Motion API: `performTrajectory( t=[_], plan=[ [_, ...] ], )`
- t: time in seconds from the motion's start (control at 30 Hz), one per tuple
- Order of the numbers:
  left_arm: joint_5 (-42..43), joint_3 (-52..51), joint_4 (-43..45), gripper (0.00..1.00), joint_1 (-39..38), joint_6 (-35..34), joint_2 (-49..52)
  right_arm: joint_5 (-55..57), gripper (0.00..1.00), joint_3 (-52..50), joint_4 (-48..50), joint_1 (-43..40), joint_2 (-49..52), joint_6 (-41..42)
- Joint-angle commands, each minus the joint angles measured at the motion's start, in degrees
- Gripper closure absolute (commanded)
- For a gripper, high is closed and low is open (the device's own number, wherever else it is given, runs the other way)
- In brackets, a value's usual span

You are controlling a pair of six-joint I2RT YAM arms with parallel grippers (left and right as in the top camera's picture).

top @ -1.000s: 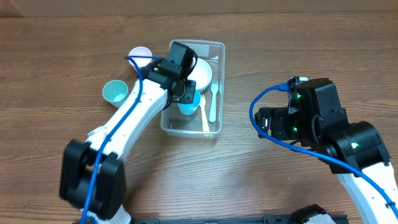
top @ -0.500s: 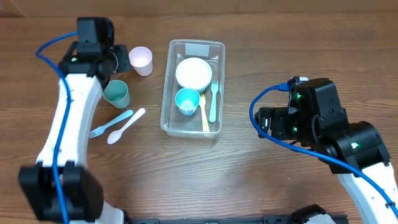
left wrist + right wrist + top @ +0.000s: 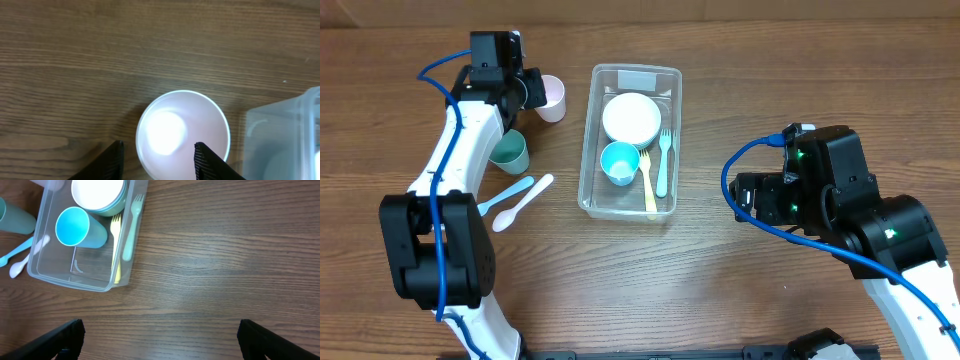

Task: Pack container
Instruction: 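Move the left gripper back and grasp the pink cup, then stack the pink cup onto the blue cup in the container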

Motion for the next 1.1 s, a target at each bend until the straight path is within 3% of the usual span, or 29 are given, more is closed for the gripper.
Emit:
performTrajectory(
  t=[0.0,0.6,0.63,0.7,0.73,0.83,0.97,1.07],
  plan=[
    [-0.42,-0.22,1.29,0.54,0.46,1.05,3.13,0.55,0.00,0.17,0.35,0.04,-0.15,0.00],
    [-0.37,-0.22,6.29,0.53,0.48,0.39,11.52,0.55,0.00,0.17,0.35,0.04,-0.15,0.00],
    [-0.35,-0.22,6.62,0.57,0.48,0.22,11.74,0.55,0.00,0.17,0.35,0.04,-0.15,0.00],
    [-0.22,0.22,6.73,0.96,0.48,0.20,11.74,0.55,0.00,0.17,0.35,0.04,-0.15,0.00],
    [-0.20,0.98,6.14,0.96,0.48,-0.26,11.74,0.55,0.00,0.17,0.35,0.04,-0.15,0.00],
    [-0.22,6.29,1.18,0.96,0.48,-0.42,11.67,0.55,0.00,0.17,0.35,0.04,-0.15,0.00],
    [-0.35,23.34,-14.19,0.96,0.46,-0.22,10.73,0.55,0.00,0.17,0.35,0.04,-0.15,0.00],
    [-0.20,30.36,-23.61,0.96,0.35,0.35,5.49,0.55,0.00,0.17,0.35,0.04,-0.15,0.00]
  ],
)
